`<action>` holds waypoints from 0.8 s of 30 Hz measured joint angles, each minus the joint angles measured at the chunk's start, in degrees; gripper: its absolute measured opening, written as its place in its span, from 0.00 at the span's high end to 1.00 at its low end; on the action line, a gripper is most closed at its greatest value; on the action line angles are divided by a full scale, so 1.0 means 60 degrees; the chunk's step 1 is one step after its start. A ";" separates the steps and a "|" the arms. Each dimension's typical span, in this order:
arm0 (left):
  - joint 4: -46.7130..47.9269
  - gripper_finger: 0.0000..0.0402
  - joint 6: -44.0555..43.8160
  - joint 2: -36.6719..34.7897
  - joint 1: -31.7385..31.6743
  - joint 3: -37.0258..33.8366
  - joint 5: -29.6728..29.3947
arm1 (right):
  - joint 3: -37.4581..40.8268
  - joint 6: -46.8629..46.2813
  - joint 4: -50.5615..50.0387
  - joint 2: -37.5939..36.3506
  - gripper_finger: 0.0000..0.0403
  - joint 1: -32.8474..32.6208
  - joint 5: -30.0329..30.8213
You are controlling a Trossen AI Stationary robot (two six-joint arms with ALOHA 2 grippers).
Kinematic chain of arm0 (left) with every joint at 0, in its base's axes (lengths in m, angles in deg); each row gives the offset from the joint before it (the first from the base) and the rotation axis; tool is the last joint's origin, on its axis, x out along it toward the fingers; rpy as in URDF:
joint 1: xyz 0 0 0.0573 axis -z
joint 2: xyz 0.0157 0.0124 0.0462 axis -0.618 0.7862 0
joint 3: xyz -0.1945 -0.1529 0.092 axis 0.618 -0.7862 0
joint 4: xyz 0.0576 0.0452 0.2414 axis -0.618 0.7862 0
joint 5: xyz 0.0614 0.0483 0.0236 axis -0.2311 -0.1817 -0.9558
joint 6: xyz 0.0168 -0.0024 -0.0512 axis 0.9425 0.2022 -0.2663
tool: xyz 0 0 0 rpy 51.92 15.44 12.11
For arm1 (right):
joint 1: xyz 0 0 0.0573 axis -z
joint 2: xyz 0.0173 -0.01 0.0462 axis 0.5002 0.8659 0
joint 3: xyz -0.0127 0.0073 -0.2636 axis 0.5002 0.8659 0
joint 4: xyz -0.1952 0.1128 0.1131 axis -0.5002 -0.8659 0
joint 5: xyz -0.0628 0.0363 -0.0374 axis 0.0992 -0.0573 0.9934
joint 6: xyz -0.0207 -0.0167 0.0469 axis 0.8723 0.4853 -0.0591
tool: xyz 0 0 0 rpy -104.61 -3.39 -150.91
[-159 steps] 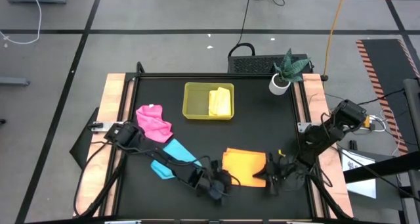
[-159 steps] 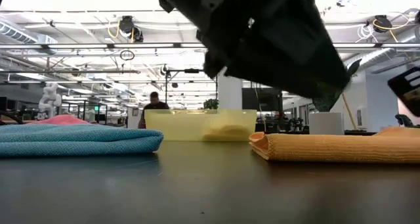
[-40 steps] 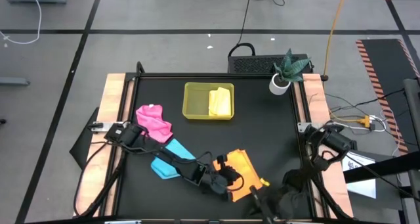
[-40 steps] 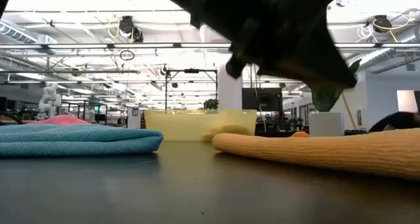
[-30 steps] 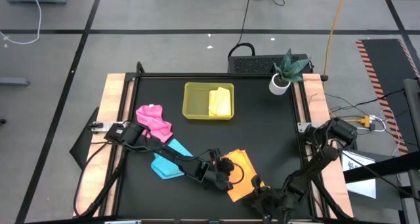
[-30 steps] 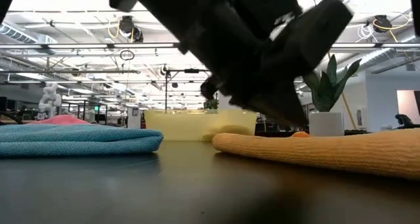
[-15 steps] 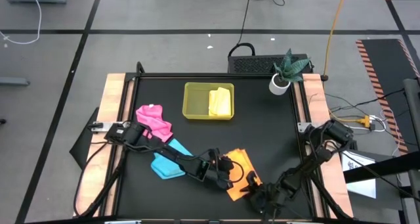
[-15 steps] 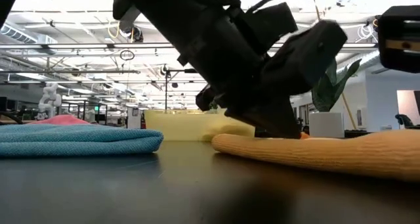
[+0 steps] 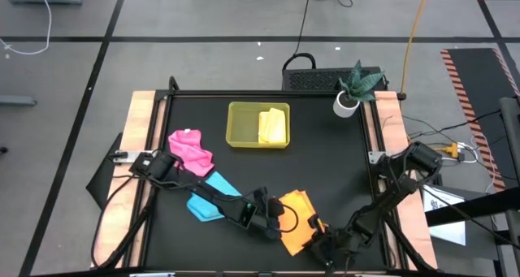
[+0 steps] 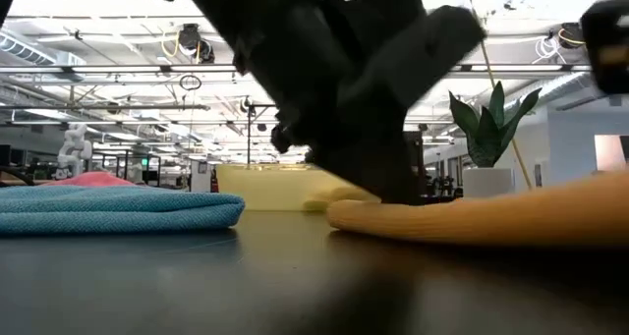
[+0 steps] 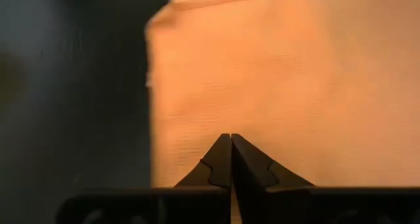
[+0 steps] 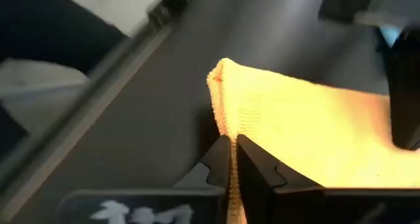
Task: Fold microfiber towels
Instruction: Fold the orange microfiber cloth
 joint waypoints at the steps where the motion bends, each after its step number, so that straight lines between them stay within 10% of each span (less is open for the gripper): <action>1: -0.0044 0.97 0.0052 0.0030 0.0000 -0.0006 -0.0042 | 0.0000 -0.0086 0.0021 -0.0124 0.98 -0.0055 -0.0049; 11: -0.1653 0.99 0.1722 0.0286 0.0063 0.0000 -0.0042 | -0.0007 -0.1176 0.0074 -0.1198 0.99 0.0020 -0.0778; 24: 0.1814 0.98 0.0291 -0.0433 0.0761 0.0005 -0.0192 | -0.0007 -0.0667 -0.0264 -0.1233 1.00 0.1740 -0.2440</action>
